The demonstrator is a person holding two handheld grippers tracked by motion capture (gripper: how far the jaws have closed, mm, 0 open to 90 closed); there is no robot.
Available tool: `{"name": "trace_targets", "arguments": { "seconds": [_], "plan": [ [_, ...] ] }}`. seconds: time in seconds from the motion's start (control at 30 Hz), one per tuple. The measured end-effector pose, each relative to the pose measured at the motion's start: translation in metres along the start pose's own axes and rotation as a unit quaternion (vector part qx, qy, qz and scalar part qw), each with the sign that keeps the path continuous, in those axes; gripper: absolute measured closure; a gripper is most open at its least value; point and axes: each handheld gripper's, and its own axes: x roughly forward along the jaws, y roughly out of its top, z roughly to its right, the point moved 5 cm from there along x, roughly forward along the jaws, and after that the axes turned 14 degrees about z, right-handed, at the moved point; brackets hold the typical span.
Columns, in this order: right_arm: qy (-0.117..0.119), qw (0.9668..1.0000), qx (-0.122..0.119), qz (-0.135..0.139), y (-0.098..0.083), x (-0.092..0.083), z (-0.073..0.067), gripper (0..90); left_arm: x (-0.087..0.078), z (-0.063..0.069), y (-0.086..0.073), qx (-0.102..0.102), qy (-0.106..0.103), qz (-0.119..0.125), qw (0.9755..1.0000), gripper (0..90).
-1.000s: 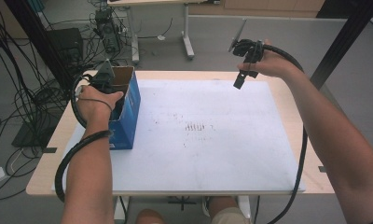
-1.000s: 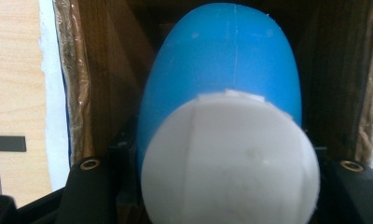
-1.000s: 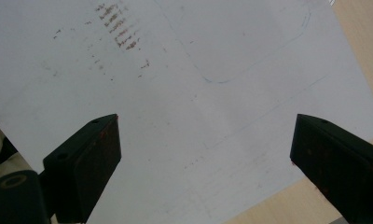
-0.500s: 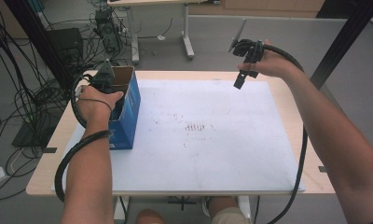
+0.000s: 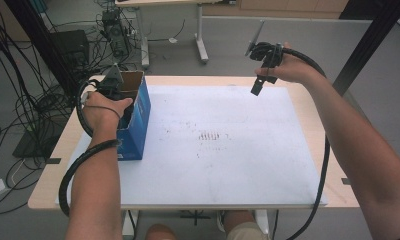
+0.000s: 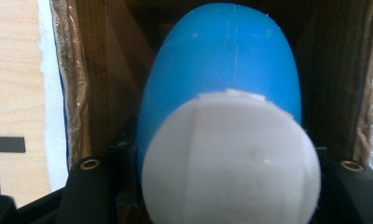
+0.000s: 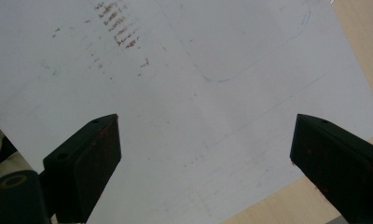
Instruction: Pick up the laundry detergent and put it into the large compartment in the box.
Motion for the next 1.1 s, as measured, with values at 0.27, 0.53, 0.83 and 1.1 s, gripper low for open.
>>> {"name": "trace_targets", "arguments": {
  "seconds": [0.27,0.53,0.83,1.1],
  "plan": [
    [0.000,1.0000,0.002,0.006,-0.0020,-0.0023,0.0011,8.3,-0.0002,-0.0004,-0.0002,0.000,0.000,0.000,1.0000,37.7],
    [-0.001,1.0000,0.002,0.006,-0.0023,-0.0031,0.0009,8.3,-0.0001,0.0002,-0.0003,0.001,0.000,0.000,1.0000,37.7],
    [0.000,1.0000,0.002,0.008,-0.0031,-0.0032,0.0015,8.3,-0.0001,0.0006,0.0005,0.001,0.000,-0.002,1.0000,37.7],
    [0.000,1.0000,0.003,0.009,-0.0035,-0.0037,0.0015,8.3,-0.0001,0.0003,-0.0003,0.001,0.000,0.000,1.0000,37.7]
  ]
}}
